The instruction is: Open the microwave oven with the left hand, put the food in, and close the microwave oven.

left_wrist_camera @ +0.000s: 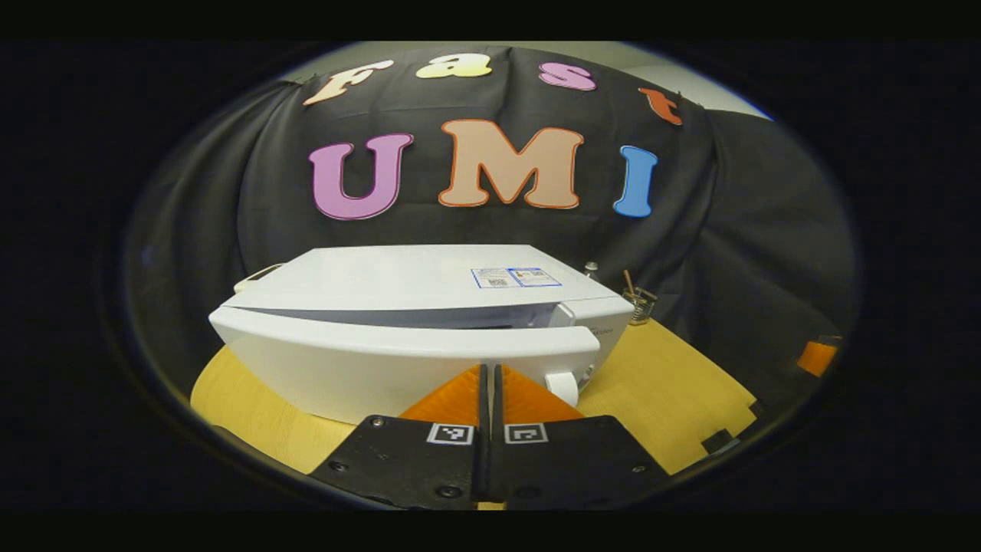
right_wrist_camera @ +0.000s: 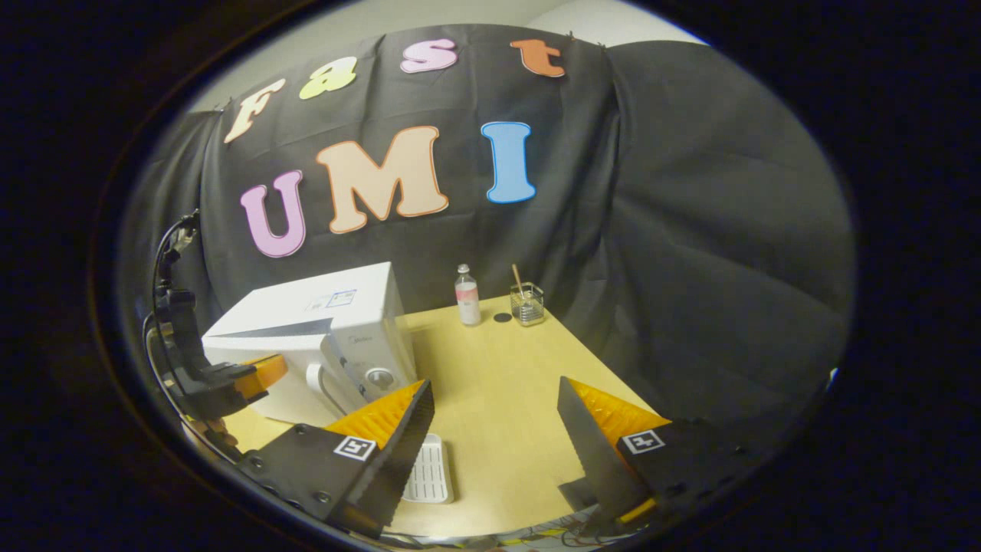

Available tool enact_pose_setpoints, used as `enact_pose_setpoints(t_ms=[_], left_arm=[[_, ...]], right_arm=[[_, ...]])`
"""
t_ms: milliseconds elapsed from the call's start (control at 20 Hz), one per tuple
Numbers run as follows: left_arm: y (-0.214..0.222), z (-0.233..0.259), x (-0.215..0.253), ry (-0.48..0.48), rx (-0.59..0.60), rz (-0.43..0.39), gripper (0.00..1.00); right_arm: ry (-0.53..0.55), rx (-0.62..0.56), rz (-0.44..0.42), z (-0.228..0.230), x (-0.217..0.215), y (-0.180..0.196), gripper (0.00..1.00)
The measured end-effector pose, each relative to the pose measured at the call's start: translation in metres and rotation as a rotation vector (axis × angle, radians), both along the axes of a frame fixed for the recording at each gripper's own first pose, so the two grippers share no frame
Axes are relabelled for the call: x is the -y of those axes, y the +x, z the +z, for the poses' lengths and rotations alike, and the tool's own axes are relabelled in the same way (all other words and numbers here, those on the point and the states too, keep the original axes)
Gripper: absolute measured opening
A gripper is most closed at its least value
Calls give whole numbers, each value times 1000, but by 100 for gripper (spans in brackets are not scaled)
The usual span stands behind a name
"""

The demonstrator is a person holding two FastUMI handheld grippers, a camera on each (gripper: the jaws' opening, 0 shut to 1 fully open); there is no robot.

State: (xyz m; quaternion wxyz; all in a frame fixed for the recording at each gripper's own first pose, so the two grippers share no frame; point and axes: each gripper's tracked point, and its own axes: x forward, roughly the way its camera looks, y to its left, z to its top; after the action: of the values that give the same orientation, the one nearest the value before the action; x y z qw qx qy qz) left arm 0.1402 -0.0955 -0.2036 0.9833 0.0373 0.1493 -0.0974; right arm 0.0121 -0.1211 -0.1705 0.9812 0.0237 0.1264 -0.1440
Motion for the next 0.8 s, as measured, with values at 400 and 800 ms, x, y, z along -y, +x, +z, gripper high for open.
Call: enact_pose_setpoints(t_ms=[400, 800], left_arm=[[21, 1, 6, -22, 16, 37, 0], [28, 2, 6, -50, 44, 59, 0]], right_arm=[[11, 0, 11, 2, 10, 14, 92], [39, 7, -13, 7, 25, 30, 92]])
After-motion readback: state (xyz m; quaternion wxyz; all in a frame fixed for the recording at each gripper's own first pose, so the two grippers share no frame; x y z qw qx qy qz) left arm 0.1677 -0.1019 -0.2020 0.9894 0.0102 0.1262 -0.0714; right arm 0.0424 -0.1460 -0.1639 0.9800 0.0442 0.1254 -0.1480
